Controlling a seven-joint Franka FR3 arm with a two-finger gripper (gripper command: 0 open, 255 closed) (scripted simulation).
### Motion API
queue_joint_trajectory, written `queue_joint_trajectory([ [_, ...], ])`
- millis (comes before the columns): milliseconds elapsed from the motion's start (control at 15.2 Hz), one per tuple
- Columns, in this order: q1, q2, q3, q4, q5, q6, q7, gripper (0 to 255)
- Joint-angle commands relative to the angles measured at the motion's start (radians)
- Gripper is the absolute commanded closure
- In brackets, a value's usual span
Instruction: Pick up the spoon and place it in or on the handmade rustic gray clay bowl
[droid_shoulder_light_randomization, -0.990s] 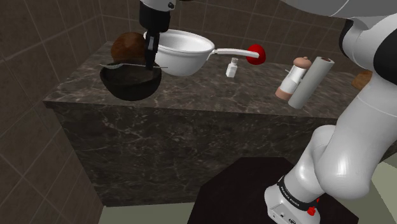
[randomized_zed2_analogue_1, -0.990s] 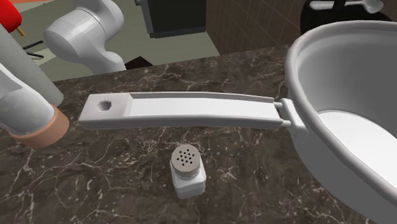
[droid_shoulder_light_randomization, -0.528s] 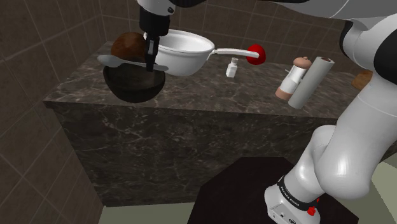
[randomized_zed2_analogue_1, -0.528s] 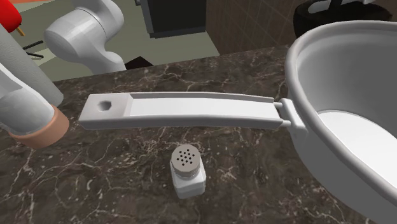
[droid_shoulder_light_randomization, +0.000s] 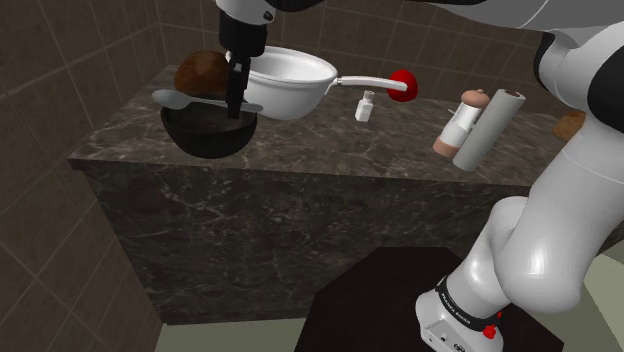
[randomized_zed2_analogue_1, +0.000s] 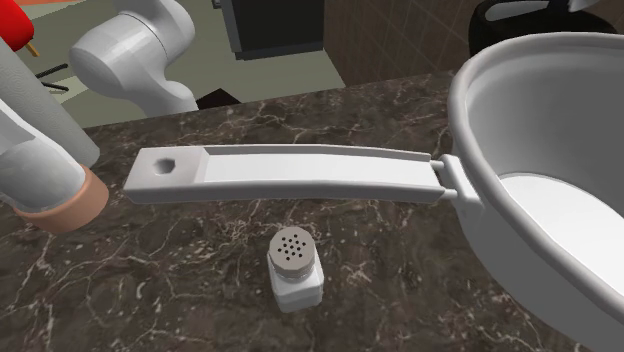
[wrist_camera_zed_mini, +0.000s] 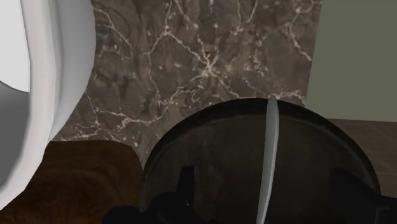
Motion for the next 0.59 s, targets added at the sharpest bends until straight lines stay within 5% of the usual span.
queue_joint_trajectory([
  [0, 0.001, -0.002, 0.001, 0.031, 0.001, -0.033, -0.001, 0],
  [198, 0.005, 0.001, 0.004, 0.128, 0.000, -0.128, -0.002, 0],
  [528, 0.005, 0.001, 0.004, 0.128, 0.000, -0.128, -0.002, 0],
])
